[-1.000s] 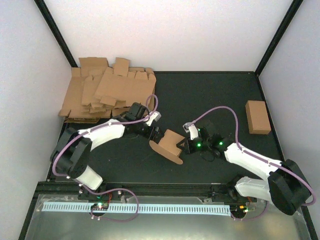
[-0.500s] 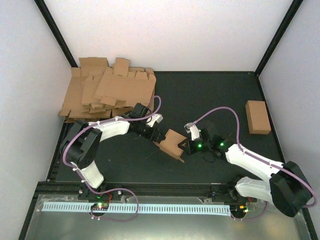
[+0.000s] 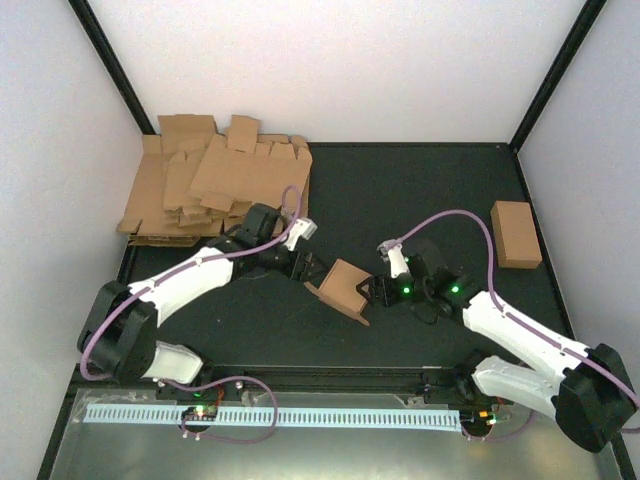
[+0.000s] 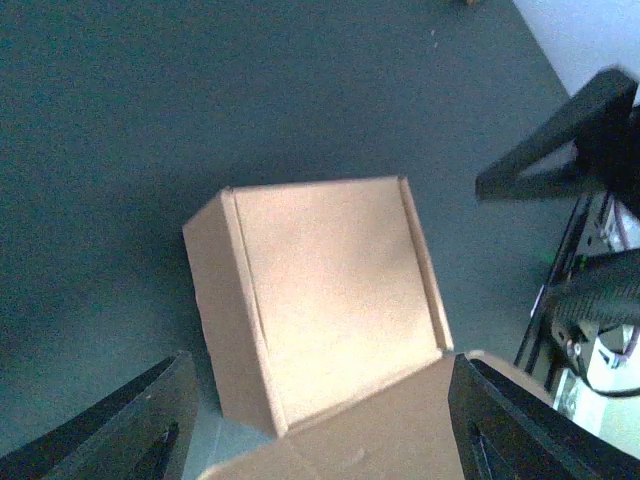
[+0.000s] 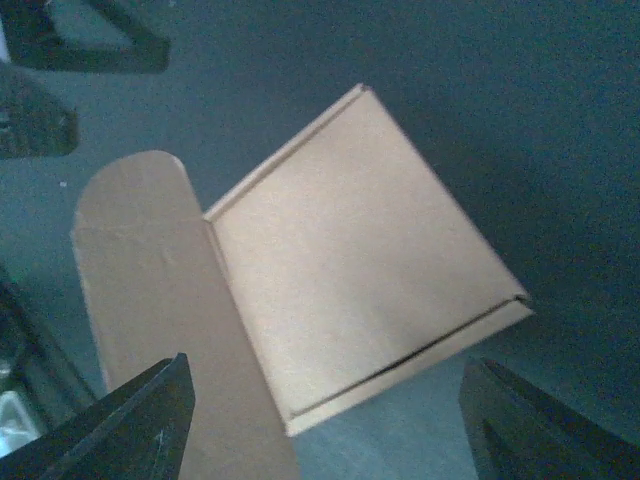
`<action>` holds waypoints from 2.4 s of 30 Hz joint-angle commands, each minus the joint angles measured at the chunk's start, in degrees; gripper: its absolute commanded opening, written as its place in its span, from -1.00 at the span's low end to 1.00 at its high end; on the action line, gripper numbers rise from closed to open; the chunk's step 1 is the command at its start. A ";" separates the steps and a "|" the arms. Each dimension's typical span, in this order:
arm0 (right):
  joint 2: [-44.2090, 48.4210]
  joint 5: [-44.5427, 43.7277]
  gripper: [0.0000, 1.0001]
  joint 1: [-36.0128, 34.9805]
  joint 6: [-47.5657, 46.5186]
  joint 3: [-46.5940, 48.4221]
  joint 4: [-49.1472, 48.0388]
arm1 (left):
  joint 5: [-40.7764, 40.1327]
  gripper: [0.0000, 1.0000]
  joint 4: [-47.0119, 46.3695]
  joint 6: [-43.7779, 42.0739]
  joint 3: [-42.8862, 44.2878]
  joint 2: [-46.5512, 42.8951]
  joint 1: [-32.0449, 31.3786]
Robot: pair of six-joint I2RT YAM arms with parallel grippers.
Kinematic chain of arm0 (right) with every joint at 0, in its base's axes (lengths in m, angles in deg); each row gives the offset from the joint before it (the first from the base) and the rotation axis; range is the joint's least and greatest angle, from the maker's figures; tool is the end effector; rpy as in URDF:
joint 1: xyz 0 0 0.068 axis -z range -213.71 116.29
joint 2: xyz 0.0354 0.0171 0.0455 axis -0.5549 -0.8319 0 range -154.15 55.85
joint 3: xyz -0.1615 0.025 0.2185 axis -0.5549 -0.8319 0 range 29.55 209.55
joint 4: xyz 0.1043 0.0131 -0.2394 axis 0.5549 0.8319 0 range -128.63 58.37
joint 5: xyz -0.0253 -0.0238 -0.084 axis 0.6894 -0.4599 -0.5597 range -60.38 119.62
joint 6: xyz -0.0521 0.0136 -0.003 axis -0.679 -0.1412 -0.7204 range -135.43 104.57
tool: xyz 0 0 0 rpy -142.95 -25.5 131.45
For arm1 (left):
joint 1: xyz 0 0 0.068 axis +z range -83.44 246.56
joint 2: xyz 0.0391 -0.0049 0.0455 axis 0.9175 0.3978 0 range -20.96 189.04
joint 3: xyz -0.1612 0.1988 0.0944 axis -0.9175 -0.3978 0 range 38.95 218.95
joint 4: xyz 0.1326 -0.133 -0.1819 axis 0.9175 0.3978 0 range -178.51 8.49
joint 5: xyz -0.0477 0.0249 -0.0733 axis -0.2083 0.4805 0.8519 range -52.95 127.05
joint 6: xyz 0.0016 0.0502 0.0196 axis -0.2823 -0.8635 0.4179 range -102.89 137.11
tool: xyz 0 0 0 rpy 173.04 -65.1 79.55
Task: Fold the paper box
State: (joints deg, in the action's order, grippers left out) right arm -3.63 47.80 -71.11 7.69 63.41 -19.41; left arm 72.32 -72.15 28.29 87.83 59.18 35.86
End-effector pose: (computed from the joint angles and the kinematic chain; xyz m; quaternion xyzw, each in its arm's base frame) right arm 0.1594 0.1359 0.2131 -0.1735 0.8972 0.3170 0.2540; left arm 0.2345 -0.1632 0.2216 0.2585 0.8572 -0.3868 0.2208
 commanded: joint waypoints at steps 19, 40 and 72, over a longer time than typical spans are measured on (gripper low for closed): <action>-10.48 -14.98 0.99 0.17 -3.81 10.02 6.80 | 1.32 0.54 -11.33 15.33 -22.43 -21.17 0.34; -6.16 -3.60 0.65 -11.67 -6.24 4.23 5.14 | -1.64 0.35 -14.27 17.81 -21.91 -14.41 0.58; -0.85 -22.31 0.91 -12.23 -0.73 5.64 8.37 | -3.55 0.20 -30.01 17.38 -25.60 5.64 0.50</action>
State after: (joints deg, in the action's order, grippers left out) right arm -3.61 30.18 -84.34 5.59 66.93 -11.78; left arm 70.13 -100.96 44.99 62.10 62.46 36.12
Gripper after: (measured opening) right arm 0.945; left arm 0.600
